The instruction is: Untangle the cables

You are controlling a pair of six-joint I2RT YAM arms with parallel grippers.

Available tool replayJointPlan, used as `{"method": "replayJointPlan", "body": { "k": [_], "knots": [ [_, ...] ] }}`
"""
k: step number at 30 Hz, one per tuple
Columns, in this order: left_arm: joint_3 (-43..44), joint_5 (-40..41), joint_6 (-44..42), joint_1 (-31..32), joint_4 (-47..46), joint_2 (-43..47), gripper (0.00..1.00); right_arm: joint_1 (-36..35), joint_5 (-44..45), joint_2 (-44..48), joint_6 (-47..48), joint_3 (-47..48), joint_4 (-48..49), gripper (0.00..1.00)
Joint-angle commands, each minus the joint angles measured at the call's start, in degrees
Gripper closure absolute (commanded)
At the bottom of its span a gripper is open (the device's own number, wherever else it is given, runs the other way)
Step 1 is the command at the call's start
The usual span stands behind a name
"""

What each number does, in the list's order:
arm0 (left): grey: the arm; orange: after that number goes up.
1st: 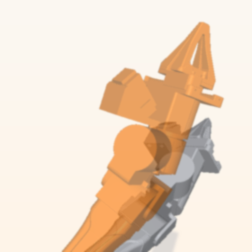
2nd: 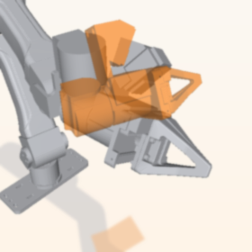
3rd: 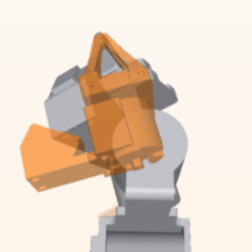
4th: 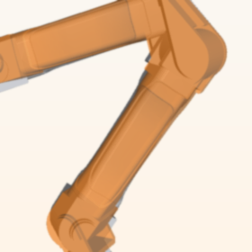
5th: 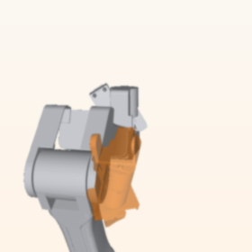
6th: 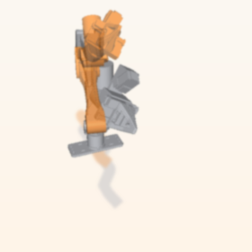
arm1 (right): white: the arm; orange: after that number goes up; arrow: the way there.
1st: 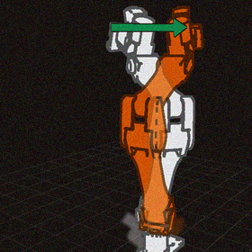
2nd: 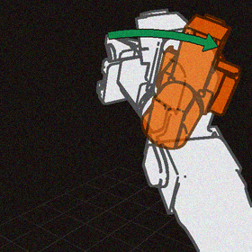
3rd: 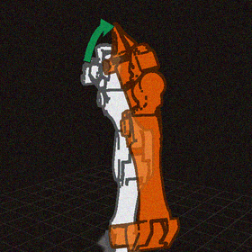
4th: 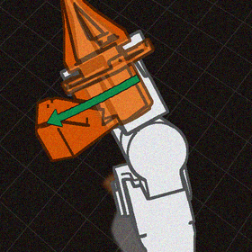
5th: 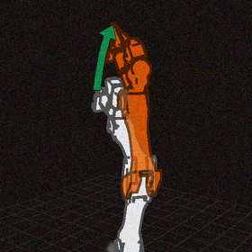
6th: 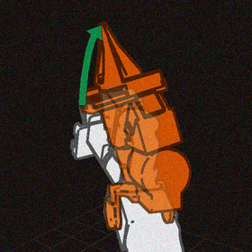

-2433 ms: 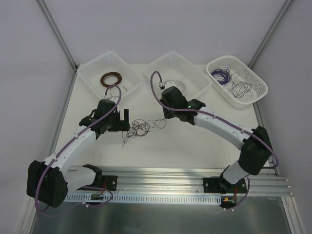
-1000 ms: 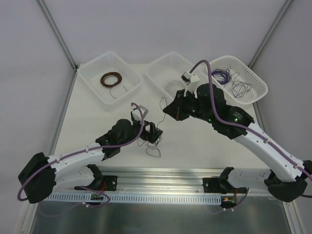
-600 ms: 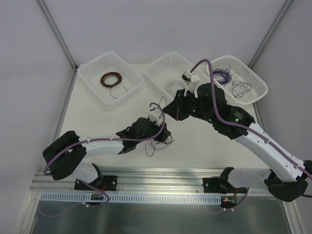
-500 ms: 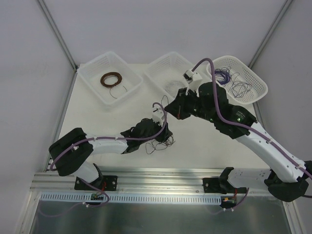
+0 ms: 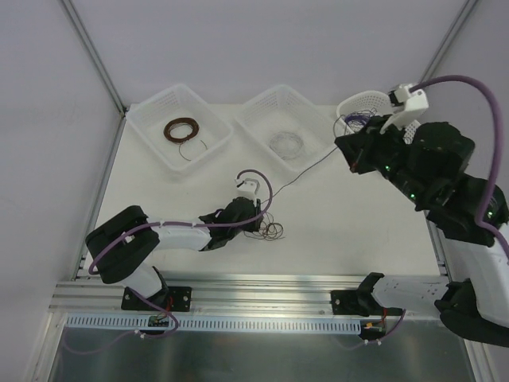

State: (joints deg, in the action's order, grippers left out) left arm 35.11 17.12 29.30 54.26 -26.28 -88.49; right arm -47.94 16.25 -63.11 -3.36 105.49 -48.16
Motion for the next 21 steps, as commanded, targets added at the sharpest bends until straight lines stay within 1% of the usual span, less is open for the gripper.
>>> {"method": "replayJointPlan", "body": {
  "k": [1,4,7,8,9,10,12,16,17,19,20,21],
  "knots": [
    [1.4,5.0,3.3,-1.5,6.0,1.3,0.75,2.3,9.4,2.5,5.6,6.3,-4.2,0.99],
    [1.4,6.9,5.1,-2.9,9.6,1.7,0.73,2.7,13.3,3.6,8.4,9.3,-5.2,0.99],
    [0.7,7.7,6.5,-5.1,12.4,3.2,0.71,2.8,20.0,5.0,10.6,10.8,-5.7,0.99],
    [0.2,7.7,6.6,-5.7,12.7,4.5,0.7,2.7,21.2,6.1,11.2,10.9,-5.6,0.99],
    [-0.2,7.7,6.9,-7.0,12.9,5.2,0.66,2.7,22.1,6.6,11.6,11.1,-5.6,0.99],
    [-1.3,7.3,7.0,-7.7,13.2,6.0,0.66,2.8,24.4,6.9,12.0,11.2,-5.6,0.99],
    [-2.3,6.7,7.4,-9.2,13.5,8.5,0.65,2.7,25.8,8.4,12.3,10.5,-5.6,0.99],
    [-4.3,5.8,7.5,-12.7,14.5,12.5,0.64,2.8,26.9,9.9,11.1,4.9,-6.1,0.99],
    [-4.6,5.3,7.4,-13.0,14.7,14.1,0.63,2.8,26.6,10.4,10.6,0.7,-6.1,0.99],
    [-4.8,3.6,6.6,-13.3,14.9,15.6,0.61,2.8,25.9,11.5,8.8,-4.0,-4.9,0.99],
    [-4.6,2.0,6.1,-13.3,15.3,17.0,0.57,2.9,25.7,12.0,8.2,-9.8,-3.7,0.99],
    [-4.4,0.9,5.8,-13.3,15.6,17.7,0.55,2.9,25.9,12.6,6.6,-12.6,-2.9,0.99]
  ]
}}
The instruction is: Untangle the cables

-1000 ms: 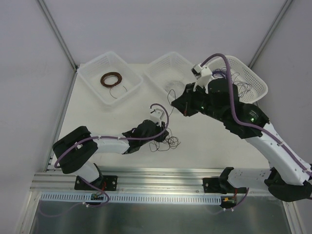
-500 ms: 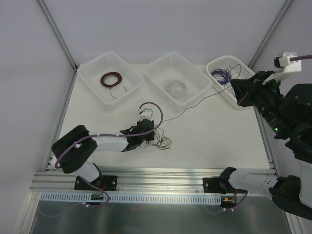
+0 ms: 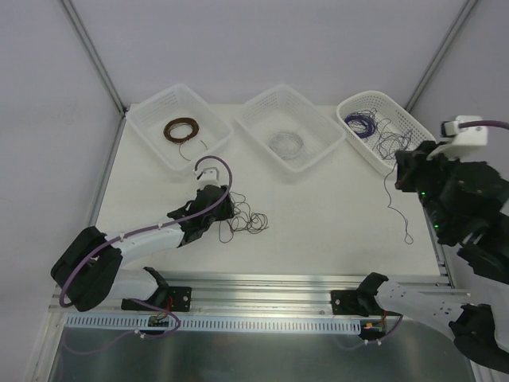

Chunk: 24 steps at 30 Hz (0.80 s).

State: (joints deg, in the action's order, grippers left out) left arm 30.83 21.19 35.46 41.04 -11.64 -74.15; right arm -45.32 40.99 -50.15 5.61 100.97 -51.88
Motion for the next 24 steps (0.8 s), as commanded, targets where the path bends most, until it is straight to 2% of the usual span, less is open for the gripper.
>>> {"method": "replayJointPlan", "body": {
  "k": [1,4,5,6,8,10,16,21,24],
  "knots": [
    [0.5,-3.9,-0.6,-0.1,1.4,4.3,0.52,0.6,1.0,0.8,-3.1,-11.3,1.5,0.99],
    [2.2,-6.5,-1.5,-0.1,4.9,8.7,0.35,2.2,0.4,3.5,-7.4,-22.8,4.8,0.99],
    [2.8,-6.9,-1.8,-0.1,5.9,9.7,0.24,3.4,-0.1,4.1,-8.4,-25.6,6.6,0.99],
    [3.6,-7.6,-2.3,0.0,8.9,10.6,0.21,4.1,-0.8,4.7,-9.5,-31.5,7.4,0.99],
    [6.2,-8.0,-2.9,-0.2,11.9,13.2,0.09,6.1,-3.4,5.6,-12.8,-36.9,9.5,0.99],
    [8.9,-8.6,-3.5,-0.3,17.6,14.6,0.02,7.9,-6.5,5.5,-15.7,-43.7,10.7,0.99],
    [14.4,-12.5,-5.1,-1.4,27.3,19.0,0.01,15.5,-16.2,-1.0,-20.4,-55.6,17.2,0.96],
    [16.0,-13.4,-7.9,-1.8,30.7,22.7,0.01,19.2,-20.9,-14.1,-22.0,-57.1,20.0,0.91],
    [17.2,-13.2,-10.6,-2.1,32.9,24.8,0.01,20.8,-22.6,-18.5,-23.4,-57.5,22.4,0.88]
  ]
}}
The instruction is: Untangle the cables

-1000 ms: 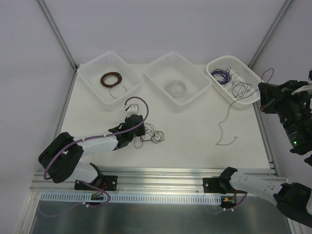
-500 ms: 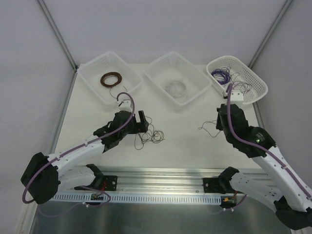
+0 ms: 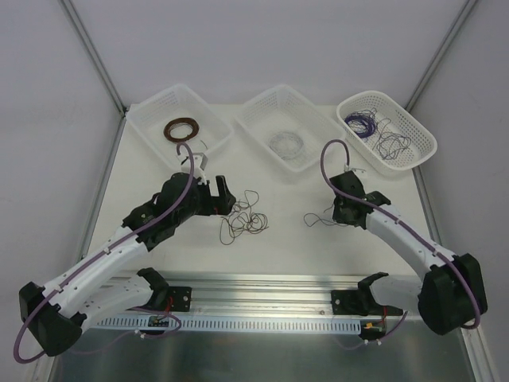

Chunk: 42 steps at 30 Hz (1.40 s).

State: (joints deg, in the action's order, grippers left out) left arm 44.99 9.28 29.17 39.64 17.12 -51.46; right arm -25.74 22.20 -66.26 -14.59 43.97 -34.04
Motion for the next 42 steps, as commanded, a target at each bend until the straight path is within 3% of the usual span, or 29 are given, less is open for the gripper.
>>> {"method": "replayJointPlan", "body": {
  "k": [1,13,23,32,35,39,42],
  "knots": [
    [3.3,-1.1,-5.1,-0.9,4.6,3.2,0.01,1.9,-4.3,-4.3,-3.6,-0.6,5.6,0.86],
    [2.6,7.1,-18.2,-1.7,4.5,5.7,0.01,4.1,-7.3,-12.5,-7.9,-1.7,10.7,0.59],
    [-3.1,10.3,-20.5,-2.6,1.2,6.3,0.01,4.6,-6.6,-18.6,-5.7,0.9,13.7,0.57],
    [-3.6,10.5,-21.2,-3.0,1.2,5.9,0.01,5.2,-7.1,-24.0,-5.1,3.8,12.5,0.67],
    [-3.8,10.6,-21.2,-3.2,1.2,6.1,0.01,5.3,-7.0,-25.2,-4.8,5.2,11.3,0.78],
    [-3.9,10.8,-21.0,-3.2,1.2,6.2,0.01,5.3,-7.0,-25.7,-4.6,6.0,10.4,0.99],
    [-3.9,10.6,-21.1,-3.2,1.3,6.2,0.01,5.3,-7.3,-24.9,-4.1,5.6,10.7,0.99]
  ]
}}
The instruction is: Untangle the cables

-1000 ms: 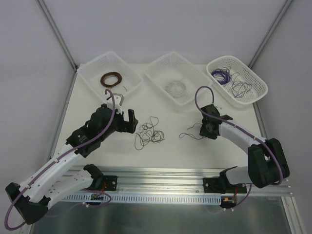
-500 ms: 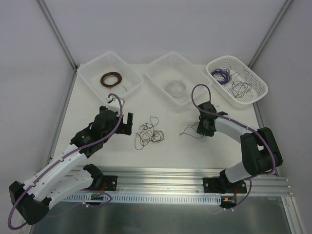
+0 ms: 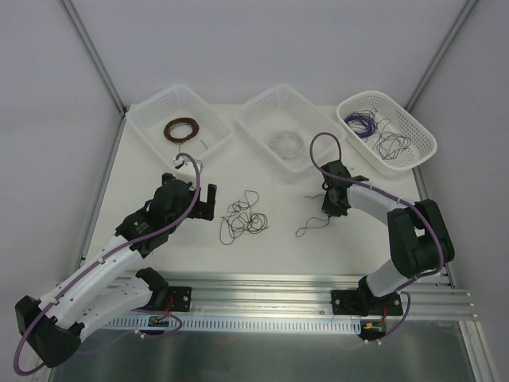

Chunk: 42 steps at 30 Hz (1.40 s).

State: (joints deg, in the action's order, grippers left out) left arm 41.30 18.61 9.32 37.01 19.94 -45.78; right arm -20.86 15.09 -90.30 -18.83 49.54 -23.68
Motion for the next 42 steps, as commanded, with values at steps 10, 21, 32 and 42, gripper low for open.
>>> {"method": "replayJointPlan", "body": {
  "k": [10,21,32,42],
  "knots": [
    [-0.2,1.5,-1.1,-1.1,-1.6,0.4,0.01,1.4,4.9,12.9,7.3,9.9,-10.8,0.99],
    [-0.3,0.9,-1.0,-1.8,-1.7,0.7,0.01,15.5,-2.2,15.0,13.1,44.0,-20.7,0.99],
    [-0.3,-0.2,-0.6,-2.6,-1.7,-0.5,0.01,30.2,-11.0,0.7,11.0,74.3,-12.6,0.99],
    [-0.3,-0.9,-0.4,-3.3,-1.7,-3.2,0.01,36.9,-12.0,-15.7,10.6,73.6,4.3,0.99]
  ]
}}
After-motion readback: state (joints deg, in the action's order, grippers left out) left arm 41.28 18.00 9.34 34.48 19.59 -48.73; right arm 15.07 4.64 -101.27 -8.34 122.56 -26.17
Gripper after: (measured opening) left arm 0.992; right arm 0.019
